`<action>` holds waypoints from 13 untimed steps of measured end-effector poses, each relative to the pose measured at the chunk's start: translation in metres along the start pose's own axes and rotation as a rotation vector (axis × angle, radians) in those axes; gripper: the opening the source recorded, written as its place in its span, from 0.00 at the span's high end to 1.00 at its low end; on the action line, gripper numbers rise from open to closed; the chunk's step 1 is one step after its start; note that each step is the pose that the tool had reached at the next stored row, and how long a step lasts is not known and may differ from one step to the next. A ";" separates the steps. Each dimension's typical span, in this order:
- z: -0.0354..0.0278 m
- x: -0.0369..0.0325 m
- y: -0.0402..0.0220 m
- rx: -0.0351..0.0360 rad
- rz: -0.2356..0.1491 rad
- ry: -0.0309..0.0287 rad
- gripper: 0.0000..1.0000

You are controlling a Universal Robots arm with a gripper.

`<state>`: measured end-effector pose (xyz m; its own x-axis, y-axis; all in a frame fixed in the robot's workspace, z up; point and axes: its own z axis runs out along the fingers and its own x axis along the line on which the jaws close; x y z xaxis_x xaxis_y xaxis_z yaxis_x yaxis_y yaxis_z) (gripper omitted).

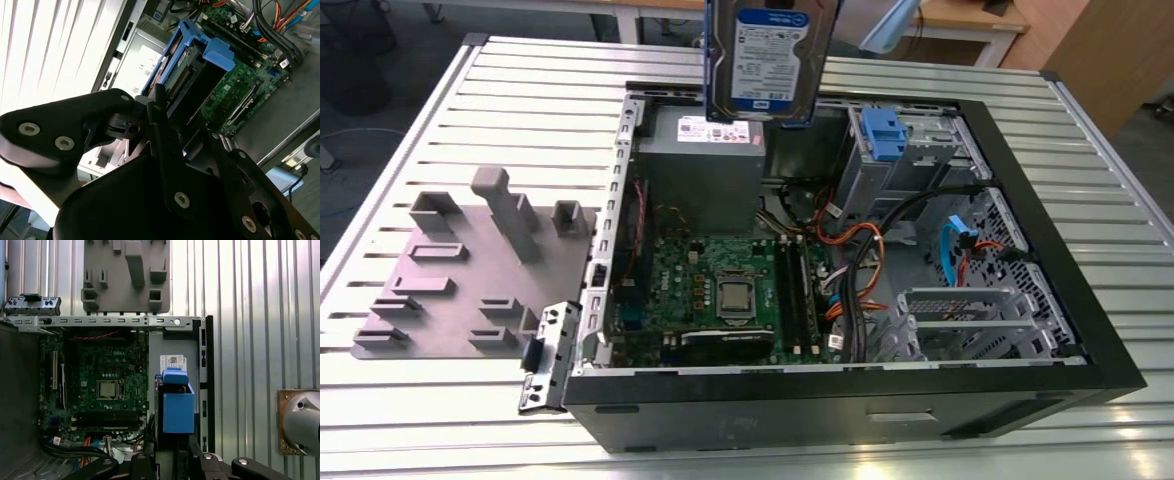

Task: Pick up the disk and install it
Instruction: 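Pick up the disk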

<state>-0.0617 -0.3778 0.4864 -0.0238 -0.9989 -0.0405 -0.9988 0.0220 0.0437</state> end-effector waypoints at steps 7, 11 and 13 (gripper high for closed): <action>0.0000 -0.0003 -0.0130 0.0000 0.000 -0.0001 0.65; -0.0001 -0.0004 -0.0180 0.0000 0.000 0.0000 0.65; -0.0001 -0.0004 -0.0186 0.0000 0.000 0.0000 0.65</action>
<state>-0.0432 -0.3778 0.4857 -0.0238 -0.9989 -0.0406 -0.9988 0.0220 0.0437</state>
